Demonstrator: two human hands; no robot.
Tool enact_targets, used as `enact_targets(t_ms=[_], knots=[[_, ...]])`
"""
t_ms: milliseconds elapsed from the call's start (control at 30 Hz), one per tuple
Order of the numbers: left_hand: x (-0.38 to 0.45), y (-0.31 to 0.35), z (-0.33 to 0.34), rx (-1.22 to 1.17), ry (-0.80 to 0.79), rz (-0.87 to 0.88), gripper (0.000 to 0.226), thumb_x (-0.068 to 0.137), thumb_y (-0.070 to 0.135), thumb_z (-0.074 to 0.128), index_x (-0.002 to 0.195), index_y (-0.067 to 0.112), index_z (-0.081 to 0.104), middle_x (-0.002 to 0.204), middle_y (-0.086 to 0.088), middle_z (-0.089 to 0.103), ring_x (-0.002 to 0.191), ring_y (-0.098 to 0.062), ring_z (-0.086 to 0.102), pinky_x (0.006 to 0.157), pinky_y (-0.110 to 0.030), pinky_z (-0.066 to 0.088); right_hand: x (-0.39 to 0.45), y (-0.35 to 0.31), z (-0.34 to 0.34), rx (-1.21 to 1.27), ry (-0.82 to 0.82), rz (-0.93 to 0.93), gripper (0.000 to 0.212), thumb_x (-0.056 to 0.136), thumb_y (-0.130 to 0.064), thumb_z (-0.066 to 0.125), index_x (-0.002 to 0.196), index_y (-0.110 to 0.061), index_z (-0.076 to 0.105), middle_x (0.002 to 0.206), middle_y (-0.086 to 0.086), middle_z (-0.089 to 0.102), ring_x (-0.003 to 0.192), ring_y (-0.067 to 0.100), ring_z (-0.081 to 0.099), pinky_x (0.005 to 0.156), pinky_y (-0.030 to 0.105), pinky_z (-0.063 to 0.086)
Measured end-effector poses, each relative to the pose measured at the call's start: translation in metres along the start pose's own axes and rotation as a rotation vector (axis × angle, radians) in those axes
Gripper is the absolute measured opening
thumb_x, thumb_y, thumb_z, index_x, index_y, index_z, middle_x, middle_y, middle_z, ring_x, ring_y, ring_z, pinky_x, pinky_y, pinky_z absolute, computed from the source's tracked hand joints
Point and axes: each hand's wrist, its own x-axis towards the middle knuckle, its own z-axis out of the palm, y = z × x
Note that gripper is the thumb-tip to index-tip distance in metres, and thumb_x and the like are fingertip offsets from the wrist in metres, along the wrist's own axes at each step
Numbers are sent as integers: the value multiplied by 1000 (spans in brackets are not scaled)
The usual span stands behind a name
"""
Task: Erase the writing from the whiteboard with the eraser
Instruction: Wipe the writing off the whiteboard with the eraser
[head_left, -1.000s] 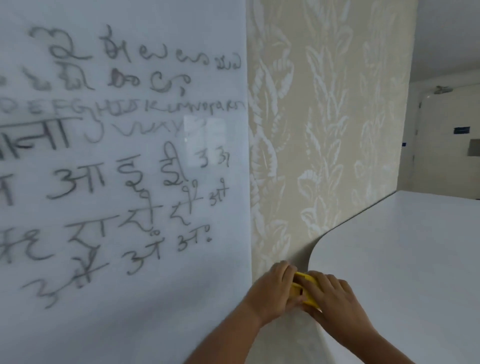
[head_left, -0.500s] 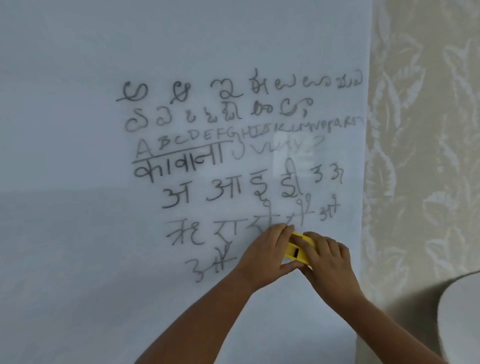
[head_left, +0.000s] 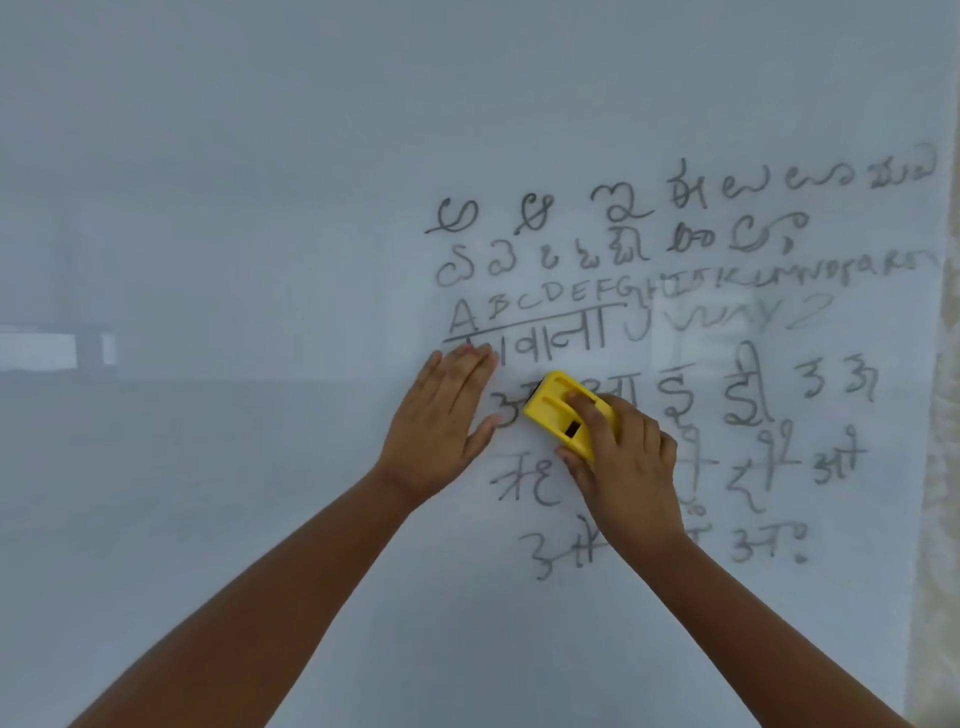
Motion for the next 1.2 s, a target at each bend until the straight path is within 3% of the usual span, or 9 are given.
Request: enact_targets(t_ms=[200, 367, 500, 633, 867, 1033, 1200], knots=[[-4, -55, -15, 227, 5, -256, 57, 93, 29, 33, 143, 0, 33, 150, -16, 32, 140, -31, 23, 114, -45, 14, 29, -37, 3, 5, 77, -5, 51, 91, -42, 41, 135, -18, 33, 117, 21, 54, 95, 36, 54, 78, 48, 43], [-8, -62, -9, 273, 30, -212, 57, 93, 27, 34, 143, 1, 31, 150, -16, 32, 140, -29, 22, 115, -44, 14, 56, -66, 4, -21, 148, 45, 56, 89, -34, 54, 138, -12, 36, 117, 26, 53, 91, 40, 54, 73, 47, 43], [-11, -65, -6, 275, 51, -205, 57, 93, 27, 33, 144, 2, 30, 151, -15, 31, 141, -27, 19, 115, -44, 15, 99, -69, -3, -40, 216, 92, 59, 93, -39, 45, 144, -20, 24, 122, 26, 48, 95, 40, 50, 76, 50, 41], [-12, -67, -5, 260, 58, -205, 57, 93, 26, 32, 145, 2, 29, 151, -14, 30, 141, -27, 19, 115, -44, 15, 144, -71, 1, -109, 182, 164, 59, 95, -43, 38, 146, -24, 15, 126, 23, 43, 100, 36, 45, 81, 46, 37], [-12, -66, -6, 250, 67, -199, 56, 92, 24, 34, 144, 2, 32, 150, -14, 32, 140, -28, 23, 114, -45, 18, 125, -86, 16, -180, 165, 12, 57, 93, -42, 43, 144, -22, 25, 122, 23, 51, 89, 37, 50, 72, 46, 39], [-13, -68, -4, 245, 78, -204, 57, 92, 24, 32, 144, 3, 30, 151, -13, 31, 141, -27, 22, 115, -44, 17, 160, -93, 7, -206, 187, 174, 58, 94, -45, 36, 146, -27, 15, 126, 21, 45, 95, 35, 47, 75, 46, 39], [-13, -67, -4, 257, 79, -198, 57, 91, 24, 33, 144, 3, 32, 151, -13, 31, 141, -27, 22, 115, -44, 17, 148, -107, 13, -215, 152, -8, 55, 94, -45, 37, 144, -27, 21, 126, 20, 49, 90, 35, 49, 70, 44, 39]])
